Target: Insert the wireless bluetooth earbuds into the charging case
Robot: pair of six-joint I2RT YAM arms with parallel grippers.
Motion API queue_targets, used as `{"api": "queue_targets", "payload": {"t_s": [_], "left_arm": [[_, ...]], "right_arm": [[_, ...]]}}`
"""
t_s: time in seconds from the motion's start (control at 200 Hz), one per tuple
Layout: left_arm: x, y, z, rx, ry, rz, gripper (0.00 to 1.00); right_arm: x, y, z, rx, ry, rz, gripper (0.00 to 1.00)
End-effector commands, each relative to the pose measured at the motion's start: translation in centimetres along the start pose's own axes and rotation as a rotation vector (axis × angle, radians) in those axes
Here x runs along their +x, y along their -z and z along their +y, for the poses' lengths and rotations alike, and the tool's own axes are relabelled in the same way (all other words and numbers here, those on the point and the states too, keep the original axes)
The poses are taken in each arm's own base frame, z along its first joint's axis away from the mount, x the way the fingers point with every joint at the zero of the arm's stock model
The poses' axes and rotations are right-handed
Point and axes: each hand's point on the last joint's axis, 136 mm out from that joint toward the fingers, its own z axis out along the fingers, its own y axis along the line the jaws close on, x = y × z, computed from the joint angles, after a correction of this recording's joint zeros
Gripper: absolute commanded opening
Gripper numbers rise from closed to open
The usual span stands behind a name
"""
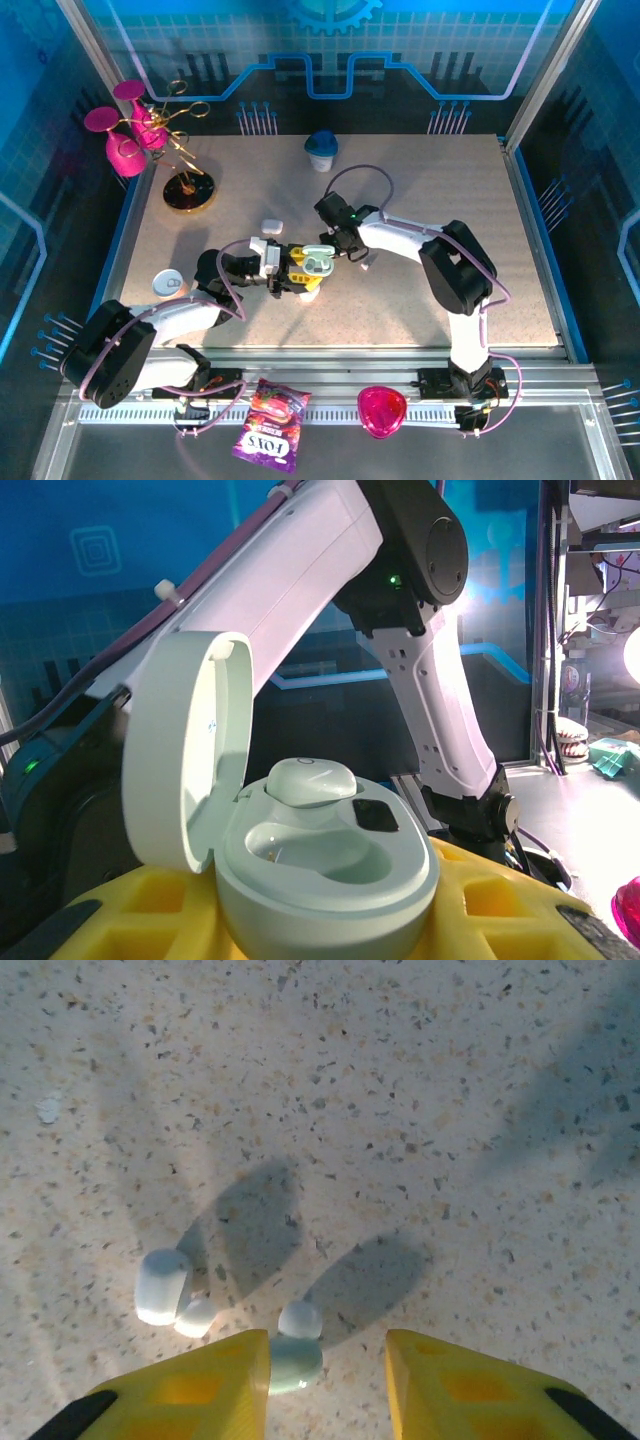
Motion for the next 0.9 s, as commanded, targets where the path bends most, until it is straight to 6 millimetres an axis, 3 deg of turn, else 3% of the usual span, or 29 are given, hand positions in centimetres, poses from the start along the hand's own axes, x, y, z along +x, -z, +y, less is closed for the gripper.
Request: {"api": "queue_targets", "payload": {"t_s": [0.0, 0.31, 0.69, 0.895], "left_arm": [[-0.1, 0.1, -0.3, 0.02, -0.037, -0.001, 0.23], [-0.4, 0.1, -1.5, 0.093, -0.067, 0.002, 0.23], [-0.7, 0.1, -2.2, 0.134, -0.079, 0.003, 0.23], [-0.5, 0.0, -2.0, 0.133, -0.071, 0.006, 0.23]], "right_arm": [[0.0, -0.5, -0.5, 0.041, 0.032, 0.035, 0.34], [0.6, -1.6, -2.2, 0.074, 0.025, 0.078, 0.33], [3.2, 1.0, -3.2, 0.04, -0.011, 0.069, 0.33], [2.9, 2.8, -2.4, -0.023, -0.041, 0.018, 0.37]]}}
